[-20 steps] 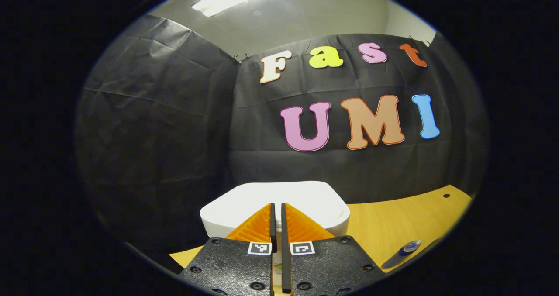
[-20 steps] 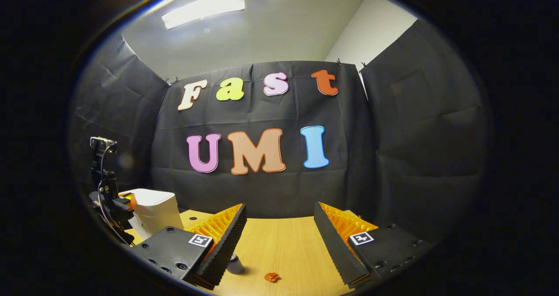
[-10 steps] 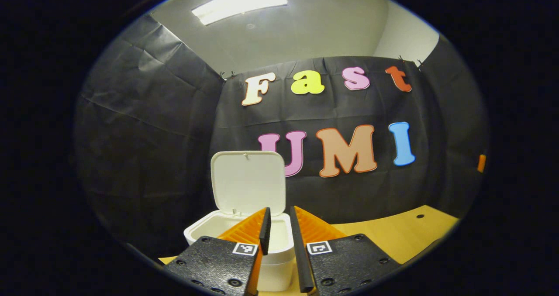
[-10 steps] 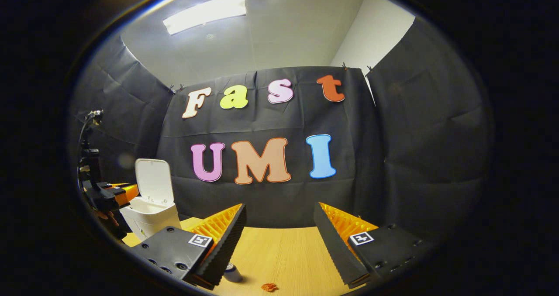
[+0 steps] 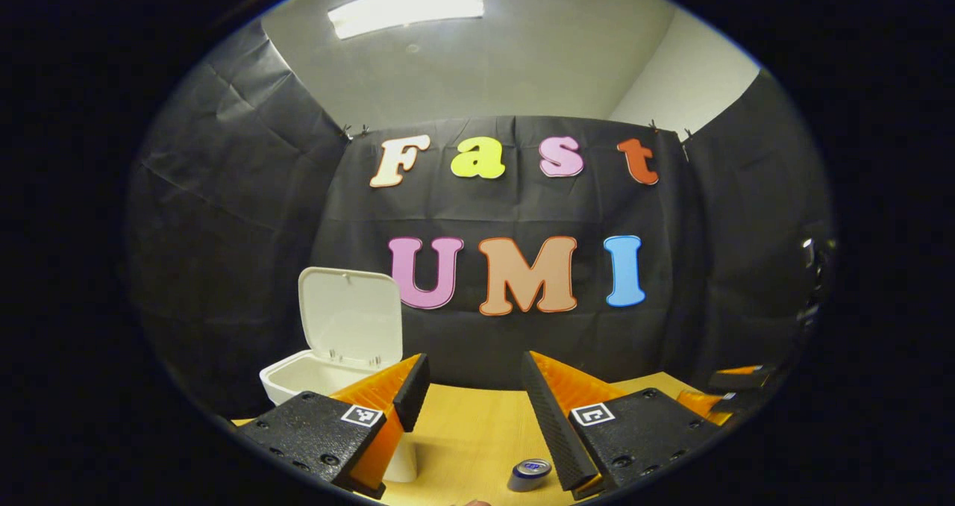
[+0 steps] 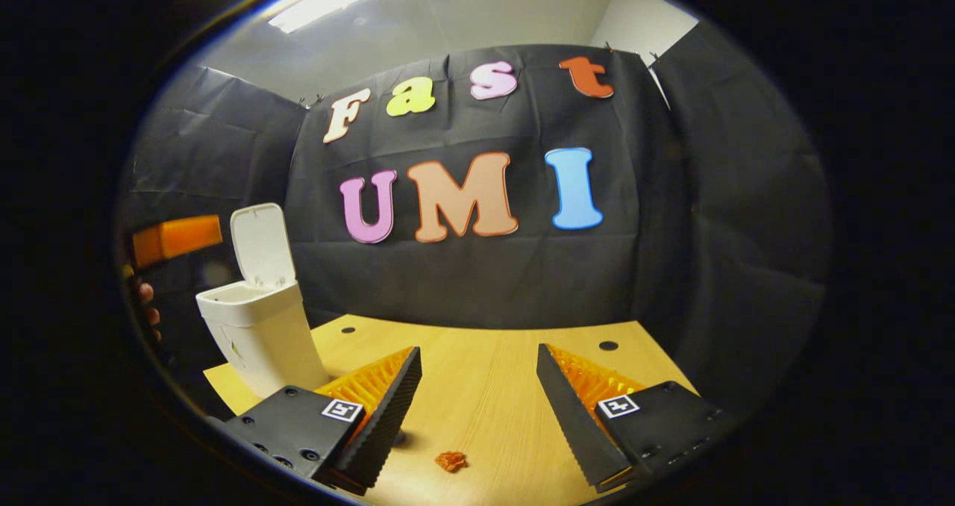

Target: Press the lid of the desktop garbage bin to open it, pick up the crumpled paper on the desktop and throw it into the bin, then pick up the pop can on the desktop and drop it into the bin, and finally close the garbage bin lid.

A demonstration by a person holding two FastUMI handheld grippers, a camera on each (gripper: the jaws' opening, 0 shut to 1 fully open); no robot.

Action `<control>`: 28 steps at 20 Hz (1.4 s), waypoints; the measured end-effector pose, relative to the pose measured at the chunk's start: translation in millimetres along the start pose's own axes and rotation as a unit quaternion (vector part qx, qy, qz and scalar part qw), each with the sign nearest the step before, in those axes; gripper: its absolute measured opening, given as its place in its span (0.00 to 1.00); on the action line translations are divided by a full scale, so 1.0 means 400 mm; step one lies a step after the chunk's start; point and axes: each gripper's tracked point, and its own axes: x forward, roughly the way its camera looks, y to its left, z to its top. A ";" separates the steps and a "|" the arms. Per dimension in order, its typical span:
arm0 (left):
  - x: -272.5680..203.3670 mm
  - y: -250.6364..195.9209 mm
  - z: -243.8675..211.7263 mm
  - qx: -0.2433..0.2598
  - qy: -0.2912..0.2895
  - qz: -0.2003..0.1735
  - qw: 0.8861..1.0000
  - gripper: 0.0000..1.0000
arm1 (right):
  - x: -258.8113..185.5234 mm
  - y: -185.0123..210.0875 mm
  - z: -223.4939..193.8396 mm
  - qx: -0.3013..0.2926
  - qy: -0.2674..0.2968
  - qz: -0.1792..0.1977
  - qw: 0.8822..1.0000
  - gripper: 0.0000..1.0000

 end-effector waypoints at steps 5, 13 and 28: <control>-0.036 -0.004 0.033 0.034 0.000 0.015 0.999 0.83 | 0.130 0.051 -0.231 -0.034 0.112 0.051 0.992 0.98; -0.090 0.083 0.031 0.078 0.016 0.086 0.993 0.83 | 0.190 0.076 -0.513 -0.096 0.247 0.084 0.961 0.96; -0.081 0.169 0.005 0.072 0.023 0.115 0.990 0.83 | 0.229 0.061 -0.535 -0.116 0.289 0.082 0.947 0.04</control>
